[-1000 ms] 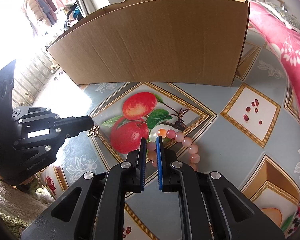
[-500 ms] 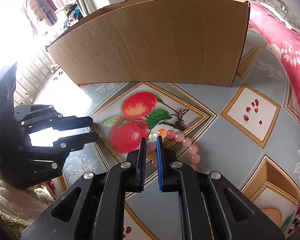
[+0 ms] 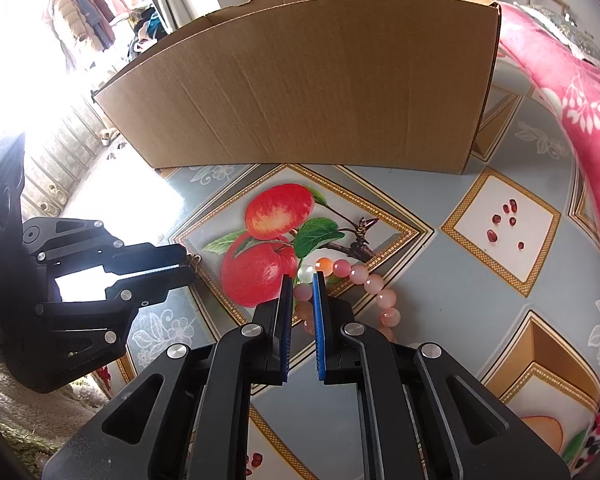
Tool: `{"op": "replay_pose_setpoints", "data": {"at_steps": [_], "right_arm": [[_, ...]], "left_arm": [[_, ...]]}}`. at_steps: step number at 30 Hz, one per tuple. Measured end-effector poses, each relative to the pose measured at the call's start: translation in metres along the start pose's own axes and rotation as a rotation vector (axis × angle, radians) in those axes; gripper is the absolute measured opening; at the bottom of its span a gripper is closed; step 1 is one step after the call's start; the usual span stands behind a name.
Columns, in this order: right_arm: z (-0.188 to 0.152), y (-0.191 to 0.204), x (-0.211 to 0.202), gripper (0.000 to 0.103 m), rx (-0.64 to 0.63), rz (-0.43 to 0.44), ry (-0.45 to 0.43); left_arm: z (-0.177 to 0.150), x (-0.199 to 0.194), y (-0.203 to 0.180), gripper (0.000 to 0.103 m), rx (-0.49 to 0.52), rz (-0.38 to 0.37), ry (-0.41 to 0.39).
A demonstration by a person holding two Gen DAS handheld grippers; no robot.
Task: Organize jewelry
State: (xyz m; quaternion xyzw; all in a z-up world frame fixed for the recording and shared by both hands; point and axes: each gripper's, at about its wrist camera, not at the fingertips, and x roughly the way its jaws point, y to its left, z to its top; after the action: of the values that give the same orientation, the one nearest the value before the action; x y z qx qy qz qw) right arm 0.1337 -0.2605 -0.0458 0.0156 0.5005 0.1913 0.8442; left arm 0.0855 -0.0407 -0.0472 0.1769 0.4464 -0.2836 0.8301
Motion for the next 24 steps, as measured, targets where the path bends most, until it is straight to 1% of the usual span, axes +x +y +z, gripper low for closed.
{"op": "replay_pose_setpoints", "data": {"at_steps": [3, 4, 5, 10, 16, 17, 18, 20, 22, 24], "right_arm": [[0.000, 0.000, 0.000, 0.008, -0.001, 0.000, 0.000], [0.000, 0.000, 0.000, 0.008, -0.001, 0.000, 0.000], [0.000, 0.000, 0.000, 0.008, 0.000, 0.001, 0.000], [0.000, -0.001, 0.001, 0.008, 0.000, 0.001, 0.000], [0.001, -0.002, 0.001, 0.008, 0.001, 0.002, -0.001], [0.001, -0.003, 0.001, 0.008, 0.002, 0.003, -0.002], [0.000, -0.003, 0.000, 0.008, 0.004, 0.004, -0.003], [0.000, -0.004, 0.000, 0.008, 0.006, 0.005, -0.004], [0.000, -0.004, 0.000, 0.008, 0.005, 0.006, -0.005], [0.000, -0.004, 0.000, 0.008, 0.007, 0.008, -0.005]], "left_arm": [[0.000, 0.000, 0.001, 0.013, -0.016, -0.005, -0.003], [0.000, 0.000, 0.002, 0.007, -0.018, -0.003, -0.005], [0.000, 0.000, 0.002, 0.005, -0.019, 0.000, -0.007], [0.001, 0.000, 0.003, 0.005, -0.020, -0.006, -0.006], [0.003, -0.009, 0.004, 0.005, -0.027, -0.037, -0.015], [0.003, -0.011, 0.004, 0.007, -0.028, -0.039, -0.015], [0.003, -0.011, 0.004, 0.012, -0.032, -0.038, -0.004], [0.003, -0.009, 0.005, 0.016, -0.045, -0.034, 0.016], [0.001, -0.007, 0.005, 0.017, -0.058, -0.054, 0.023], [0.000, -0.005, 0.005, 0.022, -0.070, -0.053, 0.030]]}}
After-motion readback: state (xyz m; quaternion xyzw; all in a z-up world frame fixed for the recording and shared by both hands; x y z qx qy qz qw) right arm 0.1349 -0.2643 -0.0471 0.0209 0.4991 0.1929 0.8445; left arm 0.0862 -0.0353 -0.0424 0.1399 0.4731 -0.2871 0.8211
